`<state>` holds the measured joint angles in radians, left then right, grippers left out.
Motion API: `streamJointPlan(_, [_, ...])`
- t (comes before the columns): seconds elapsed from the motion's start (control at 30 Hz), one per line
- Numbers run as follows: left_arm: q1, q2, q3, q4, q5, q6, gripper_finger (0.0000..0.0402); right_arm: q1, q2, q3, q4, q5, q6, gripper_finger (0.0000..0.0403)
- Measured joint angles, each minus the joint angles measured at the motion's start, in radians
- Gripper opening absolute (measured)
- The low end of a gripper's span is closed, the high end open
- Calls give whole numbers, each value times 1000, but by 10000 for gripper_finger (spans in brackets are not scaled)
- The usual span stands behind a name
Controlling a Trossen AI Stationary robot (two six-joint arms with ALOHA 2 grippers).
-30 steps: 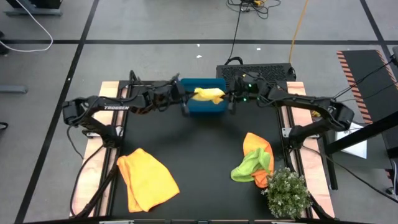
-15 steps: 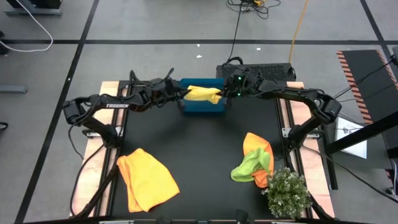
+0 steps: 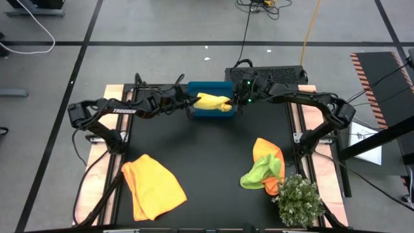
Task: Fold microfiber towels
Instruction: Put the folded yellow microfiber towel into the blue bin
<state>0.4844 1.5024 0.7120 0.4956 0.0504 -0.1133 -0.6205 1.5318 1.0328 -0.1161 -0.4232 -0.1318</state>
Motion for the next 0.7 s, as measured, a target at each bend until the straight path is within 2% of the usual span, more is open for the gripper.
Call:
streamJointPlan(0.23, [-6,0,1,-75,-47,-4,0,-13,13,0,6,0,9,0])
streamJointPlan(0.43, [8,0,2,-132,-54,-38,0,-15,82,0,17,0,15,0])
streamJointPlan(0.7, [35,23,2,-133,-52,-46,0,-40,139,0,44,31,34,1])
